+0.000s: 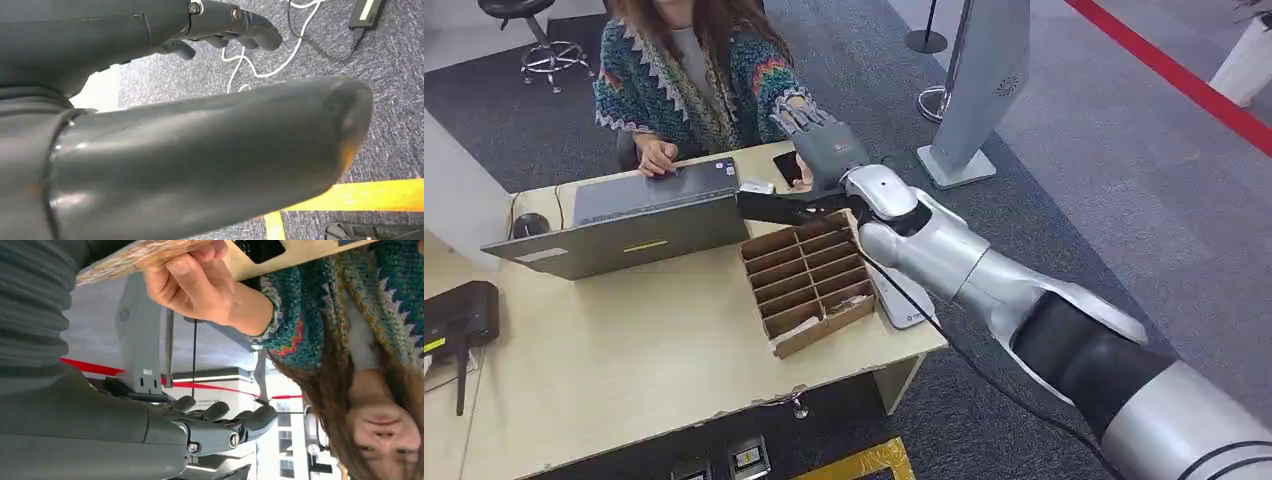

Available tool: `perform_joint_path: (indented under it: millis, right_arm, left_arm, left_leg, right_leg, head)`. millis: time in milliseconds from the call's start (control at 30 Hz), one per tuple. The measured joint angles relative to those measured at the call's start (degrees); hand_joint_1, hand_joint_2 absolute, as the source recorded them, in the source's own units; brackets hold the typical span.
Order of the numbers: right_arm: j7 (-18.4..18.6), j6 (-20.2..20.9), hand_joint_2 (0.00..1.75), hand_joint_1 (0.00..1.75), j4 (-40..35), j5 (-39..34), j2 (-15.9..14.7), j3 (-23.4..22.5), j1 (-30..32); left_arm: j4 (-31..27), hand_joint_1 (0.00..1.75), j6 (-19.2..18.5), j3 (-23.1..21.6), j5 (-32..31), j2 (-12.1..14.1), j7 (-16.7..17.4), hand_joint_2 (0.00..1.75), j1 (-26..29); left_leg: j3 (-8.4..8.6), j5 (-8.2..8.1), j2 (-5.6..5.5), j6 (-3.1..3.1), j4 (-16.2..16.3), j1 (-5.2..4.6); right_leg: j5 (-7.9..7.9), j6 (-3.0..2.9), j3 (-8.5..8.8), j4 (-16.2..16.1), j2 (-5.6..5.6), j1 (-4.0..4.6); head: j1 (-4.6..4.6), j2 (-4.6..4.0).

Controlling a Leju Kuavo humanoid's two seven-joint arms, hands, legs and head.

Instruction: Pass the card to the sensor for recognition and then transmit it.

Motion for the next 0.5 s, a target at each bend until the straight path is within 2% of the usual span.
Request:
perform_joint_path:
  millis: [200, 500]
  right_arm:
    - [1.55, 3.63, 1.75, 0.00, -0.68, -1.88, -1.95, -0.74, -0.80]
    - [2.49, 5.73, 1.75, 0.00, -2.27, -3.08, -4.46, -1.27, -1.02]
  left_arm:
    - [0.00, 0.00, -0.15, 0.00, 0.02, 0.31, 0.00, 0.00, 0.19]
    - [0.00, 0.00, -0.85, 0.00, -0.20, 0.66, 0.00, 0.00, 0.18]
  left_leg:
    - [0.01, 0.00, 0.06, 0.00, 0.01, -0.01]
    - [0.03, 0.00, 0.16, 0.00, 0.02, 0.00]
  right_leg:
    - [0.02, 0.00, 0.00, 0.00, 0.10, -0.01]
    - [0.03, -0.01, -0.02, 0.00, 0.22, 0.00]
  head:
    - [0.00, 0.00]
    - [0.00, 0.00]
